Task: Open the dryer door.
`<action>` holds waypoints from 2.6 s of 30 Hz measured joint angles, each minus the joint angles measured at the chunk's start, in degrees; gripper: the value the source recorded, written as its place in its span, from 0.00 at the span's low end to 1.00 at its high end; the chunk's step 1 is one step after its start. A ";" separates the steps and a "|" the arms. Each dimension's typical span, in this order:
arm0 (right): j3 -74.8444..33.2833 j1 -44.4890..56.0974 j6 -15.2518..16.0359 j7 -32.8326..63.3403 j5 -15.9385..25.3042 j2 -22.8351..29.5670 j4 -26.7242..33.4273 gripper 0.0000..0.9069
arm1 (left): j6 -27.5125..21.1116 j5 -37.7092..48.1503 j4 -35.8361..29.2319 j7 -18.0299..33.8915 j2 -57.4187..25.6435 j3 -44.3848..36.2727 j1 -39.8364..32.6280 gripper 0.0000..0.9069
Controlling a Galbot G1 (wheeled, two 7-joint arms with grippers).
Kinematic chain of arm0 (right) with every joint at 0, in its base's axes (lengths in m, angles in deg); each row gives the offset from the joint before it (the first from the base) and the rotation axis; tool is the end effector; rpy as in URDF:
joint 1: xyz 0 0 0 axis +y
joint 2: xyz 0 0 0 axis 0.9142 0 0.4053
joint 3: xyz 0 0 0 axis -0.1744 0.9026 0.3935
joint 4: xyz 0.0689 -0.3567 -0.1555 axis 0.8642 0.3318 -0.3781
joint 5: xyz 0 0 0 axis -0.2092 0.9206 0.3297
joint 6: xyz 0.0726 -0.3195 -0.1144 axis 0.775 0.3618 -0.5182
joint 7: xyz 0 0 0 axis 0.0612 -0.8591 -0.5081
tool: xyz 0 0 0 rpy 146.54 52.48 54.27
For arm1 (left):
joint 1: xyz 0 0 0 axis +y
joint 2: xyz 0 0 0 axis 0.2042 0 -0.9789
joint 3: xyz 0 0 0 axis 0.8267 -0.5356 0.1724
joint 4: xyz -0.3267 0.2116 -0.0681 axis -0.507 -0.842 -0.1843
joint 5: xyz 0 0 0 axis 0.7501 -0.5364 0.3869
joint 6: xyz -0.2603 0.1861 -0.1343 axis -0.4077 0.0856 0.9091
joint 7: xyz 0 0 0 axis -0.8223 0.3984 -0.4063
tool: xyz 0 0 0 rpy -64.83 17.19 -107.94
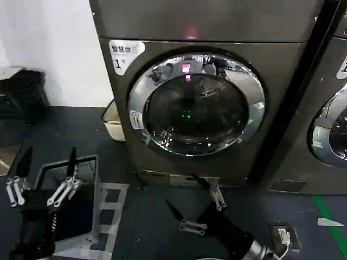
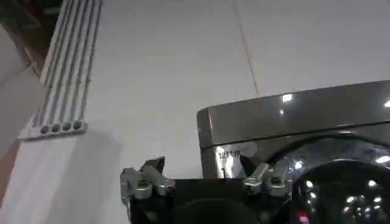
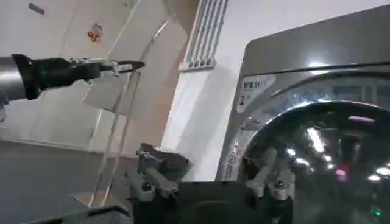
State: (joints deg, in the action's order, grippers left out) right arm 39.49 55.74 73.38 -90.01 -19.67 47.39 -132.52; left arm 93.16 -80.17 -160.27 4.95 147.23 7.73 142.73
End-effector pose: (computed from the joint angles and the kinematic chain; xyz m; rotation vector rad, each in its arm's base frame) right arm 0.1302 -0.0421 -0.2406 -1.0356 2.6759 -0.1850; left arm 0.0712 0.0403 -0.1984 0.0375 2.6403 0.1017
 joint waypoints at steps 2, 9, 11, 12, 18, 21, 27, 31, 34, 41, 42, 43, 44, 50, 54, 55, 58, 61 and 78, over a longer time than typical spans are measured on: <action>-0.42 -3.06 0.91 0.21 -2.92 -1.52 1.90 1.00 | -0.42 0.21 0.00 0.06 -0.24 -0.03 0.16 1.00; 2.36 -15.62 2.83 1.55 -8.10 -6.97 13.01 1.00 | -0.58 -1.00 0.00 1.17 -0.52 -0.26 0.15 1.00; 3.79 -18.63 3.51 2.00 -9.55 -8.30 15.74 1.00 | -0.99 -1.33 0.00 0.71 -0.66 0.04 0.28 1.00; 4.60 -20.28 3.91 2.33 -10.36 -8.95 17.10 1.00 | -1.06 -1.42 0.00 0.62 -0.69 0.13 0.38 1.00; 10.64 -29.73 5.17 3.64 -12.21 -12.12 24.15 1.00 | -2.40 -0.97 0.00 0.11 -0.82 0.82 0.42 1.00; 14.07 -34.87 6.30 4.39 -12.59 -12.49 27.74 1.00 | -2.60 -0.95 0.00 -0.29 -0.75 0.87 0.61 1.00; 21.70 -44.40 7.51 5.13 -13.17 -11.98 35.00 1.00 | -3.75 0.09 0.01 -0.96 -0.66 1.22 0.67 1.00; 26.28 -49.54 7.60 5.33 -12.96 -10.11 39.43 1.00 | -3.98 0.10 0.01 -0.99 -0.49 1.58 1.04 1.00; 28.41 -52.41 8.23 5.51 -12.94 -8.47 41.87 1.00 | -4.46 0.71 0.01 -1.01 -0.46 1.99 0.89 1.00; 31.80 -57.80 8.23 5.79 -12.94 -5.68 46.20 1.00 | -4.31 0.84 0.01 -1.00 -0.09 2.01 0.80 1.00; 32.13 -58.46 8.22 5.83 -13.17 -5.39 46.69 1.00 | -4.31 0.84 0.01 -1.00 -0.06 2.03 0.76 1.00; 32.48 -59.06 8.22 5.89 -13.80 -5.13 47.17 1.00 | -4.31 0.82 0.01 -1.00 -0.05 2.05 0.76 1.00; 32.71 -59.55 8.22 5.98 -14.32 -4.95 47.57 1.00 | -4.31 0.89 0.01 -1.00 -0.06 2.06 0.79 1.00; 34.38 -62.63 8.11 6.05 -14.49 -3.23 50.42 1.00 | -4.44 2.20 0.01 -1.00 -0.30 2.85 0.64 1.00; 35.50 -64.43 8.13 6.07 -14.73 -1.37 52.68 1.00 | -4.81 1.25 0.00 -0.93 -0.28 2.88 0.75 1.00; 35.87 -64.89 8.13 6.07 -14.67 -0.83 53.42 1.00 | -4.77 0.94 0.00 -0.92 -0.26 2.70 0.89 1.00; 36.72 -66.11 8.13 6.07 -14.63 0.52 55.13 1.00 | -4.76 0.95 0.00 -0.87 -0.19 2.47 0.88 1.00; 37.35 -67.35 8.12 6.21 -14.61 1.88 56.91 1.00 | -5.13 1.21 0.00 -0.68 -0.46 2.89 0.75 1.00; 38.33 -69.36 9.82 -2.45 -17.89 1.50 57.74 1.00 | -10.50 7.72 0.00 -0.29 -2.83 6.58 -1.75 1.00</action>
State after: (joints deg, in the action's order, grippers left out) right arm 77.81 -13.62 83.20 -92.46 -37.56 48.89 -74.79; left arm 82.67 -72.44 -160.27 4.66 144.40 14.31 140.98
